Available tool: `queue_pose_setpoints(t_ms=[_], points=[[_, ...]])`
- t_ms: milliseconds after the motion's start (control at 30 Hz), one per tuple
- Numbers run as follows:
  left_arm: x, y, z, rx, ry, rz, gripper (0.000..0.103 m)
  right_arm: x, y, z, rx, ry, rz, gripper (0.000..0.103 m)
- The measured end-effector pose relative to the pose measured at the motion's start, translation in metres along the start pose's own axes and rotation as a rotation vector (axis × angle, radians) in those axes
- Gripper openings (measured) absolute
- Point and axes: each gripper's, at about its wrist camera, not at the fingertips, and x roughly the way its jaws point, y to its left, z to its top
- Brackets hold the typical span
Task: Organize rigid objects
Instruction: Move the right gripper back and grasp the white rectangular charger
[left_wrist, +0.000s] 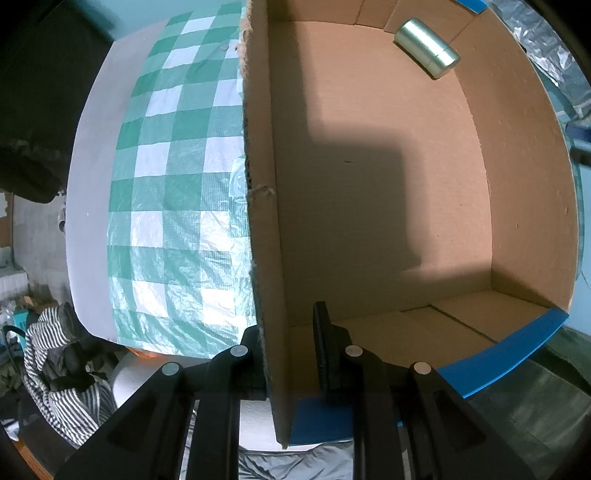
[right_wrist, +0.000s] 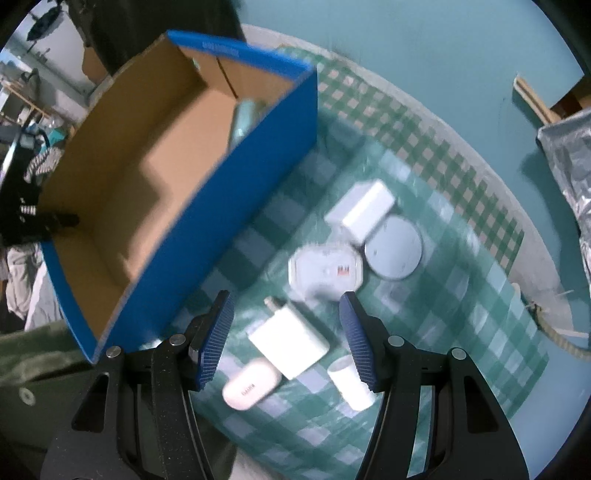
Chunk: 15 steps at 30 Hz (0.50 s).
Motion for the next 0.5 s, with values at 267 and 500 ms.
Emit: queue_pose_setpoints(t_ms=[267, 500], points=[[0.0, 0.003, 0.0, -0.005, 0.001, 0.0, 0.018, 0.044, 0.009, -0.029, -0.132, 0.079, -0.011, 0.06], [0.0, 0.001, -0.001, 0.0, 0.004, 0.01, 0.018, 0.067, 0.02, -0.036, -0.247, 0.133, -0.064, 0.061]])
